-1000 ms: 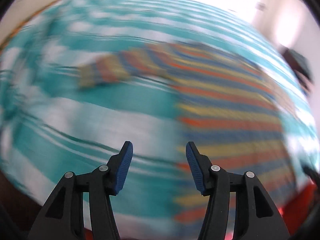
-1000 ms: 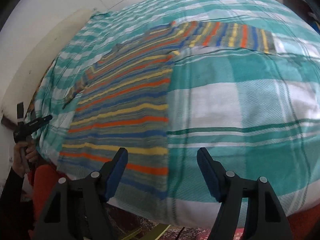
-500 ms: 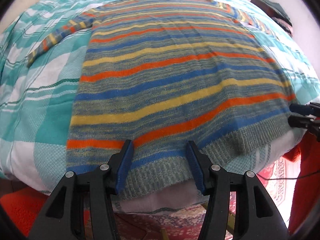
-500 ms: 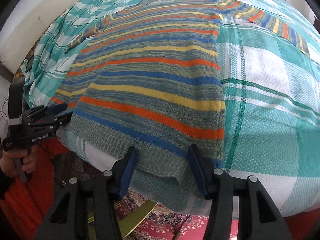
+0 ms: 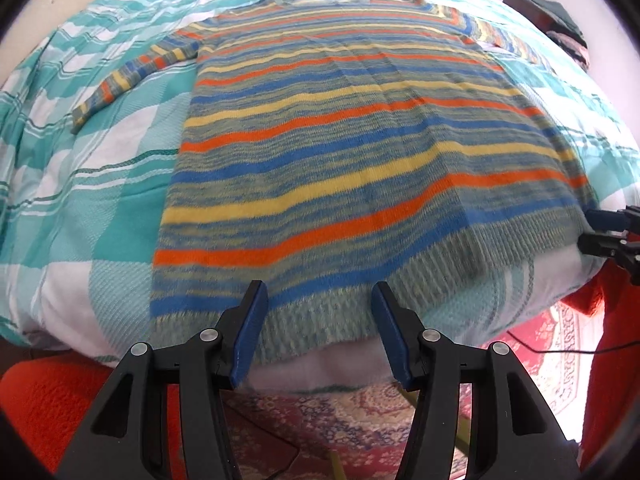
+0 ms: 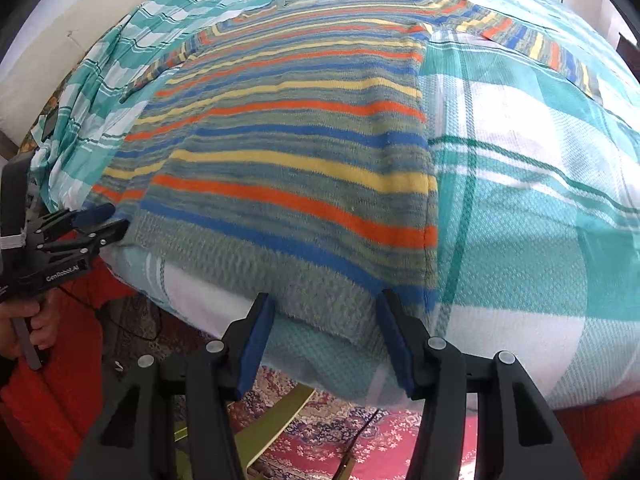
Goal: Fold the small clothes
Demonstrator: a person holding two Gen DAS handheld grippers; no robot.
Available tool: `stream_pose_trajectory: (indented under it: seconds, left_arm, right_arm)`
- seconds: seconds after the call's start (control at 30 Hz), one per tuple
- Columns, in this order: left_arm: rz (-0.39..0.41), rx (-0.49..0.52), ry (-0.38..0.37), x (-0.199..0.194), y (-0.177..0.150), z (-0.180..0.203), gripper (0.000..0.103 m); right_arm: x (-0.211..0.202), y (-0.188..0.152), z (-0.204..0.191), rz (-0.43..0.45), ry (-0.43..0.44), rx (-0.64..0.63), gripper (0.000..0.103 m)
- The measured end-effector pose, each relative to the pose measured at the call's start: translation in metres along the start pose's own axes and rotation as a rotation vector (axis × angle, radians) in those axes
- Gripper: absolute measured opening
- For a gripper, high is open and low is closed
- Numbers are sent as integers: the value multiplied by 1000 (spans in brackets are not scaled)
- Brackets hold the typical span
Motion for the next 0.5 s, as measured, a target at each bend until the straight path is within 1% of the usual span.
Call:
stream_pose_trajectory:
  seconds: [0.1,0.2,0.27,0.33,0.37,0.43,0.5]
  left_arm:
    - [9,16,19,-11,-5,1,57]
    - [43,6,28,-27,-8,-1,62]
    - [93,-22,35,-44,-8,-4,75]
    - [141,-64,42,-59,-6,-8,82]
    - [154,-81,38,-65,-4,-9,83]
    - [172,-113,18,-72,1,-9,85]
    - [187,-131,5,-72,5,-8,89]
  right_arm:
    - [-2,-6,2,0,-2,21,54]
    - [-17,-10,4,27,-5,62,54]
    - [-37,-12,4,104,-44,71,53]
    - [-60,-11,-1,202,-78,55,53]
    - [-71,-9,-4,249,-86,44,53]
    - [-85,-5,-10,315,-88,23,54]
    - [-84,1,-13,332,-80,12,54]
Point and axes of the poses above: each gripper's, at about its wrist camera, not at the fingertips, and x roughly the way its jaws point, z to its right, y to its top, the point moved 3 cm from there along x, roughly the way its jaws point, and after that the axes turned 1 degree about -x, right-handed, at the moved point
